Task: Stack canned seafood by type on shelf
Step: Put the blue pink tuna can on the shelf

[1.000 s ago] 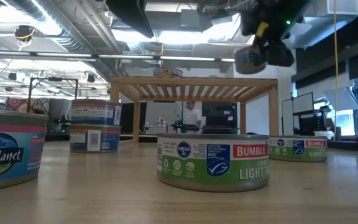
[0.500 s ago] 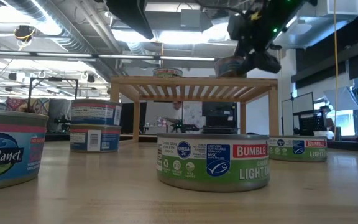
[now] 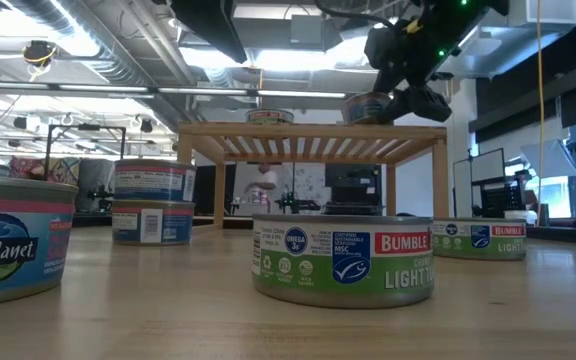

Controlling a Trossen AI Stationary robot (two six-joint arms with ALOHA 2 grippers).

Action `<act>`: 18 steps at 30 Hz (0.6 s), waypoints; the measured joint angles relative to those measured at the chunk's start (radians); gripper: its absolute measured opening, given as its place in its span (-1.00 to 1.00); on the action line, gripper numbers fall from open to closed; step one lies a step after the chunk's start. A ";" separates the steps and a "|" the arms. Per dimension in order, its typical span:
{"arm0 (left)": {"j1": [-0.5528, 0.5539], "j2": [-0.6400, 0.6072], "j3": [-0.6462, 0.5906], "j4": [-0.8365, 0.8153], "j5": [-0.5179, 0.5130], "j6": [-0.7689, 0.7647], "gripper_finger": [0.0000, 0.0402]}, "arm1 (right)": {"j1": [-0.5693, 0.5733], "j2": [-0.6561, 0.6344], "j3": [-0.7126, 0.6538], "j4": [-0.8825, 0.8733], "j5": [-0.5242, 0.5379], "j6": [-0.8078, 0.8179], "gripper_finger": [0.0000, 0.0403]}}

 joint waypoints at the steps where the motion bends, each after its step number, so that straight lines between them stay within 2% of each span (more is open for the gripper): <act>1: 0.000 0.000 0.000 0.000 0.000 0.000 -0.25 | 0.000 0.000 0.000 0.000 -0.001 0.002 0.11; 8: 0.000 0.000 0.000 0.000 0.000 0.000 -0.25 | 0.000 0.000 0.000 -0.007 -0.039 0.005 0.29; 12: 0.000 0.000 0.000 0.000 0.000 0.000 -0.25 | 0.001 0.000 0.000 -0.004 -0.025 0.006 0.37; 15: 0.000 0.000 0.000 0.000 0.000 0.000 -0.25 | 0.003 0.000 0.000 -0.008 0.013 0.008 0.41; 18: 0.000 0.000 0.000 0.000 0.000 0.000 -0.25 | 0.001 0.000 0.012 -0.015 -0.006 0.014 0.41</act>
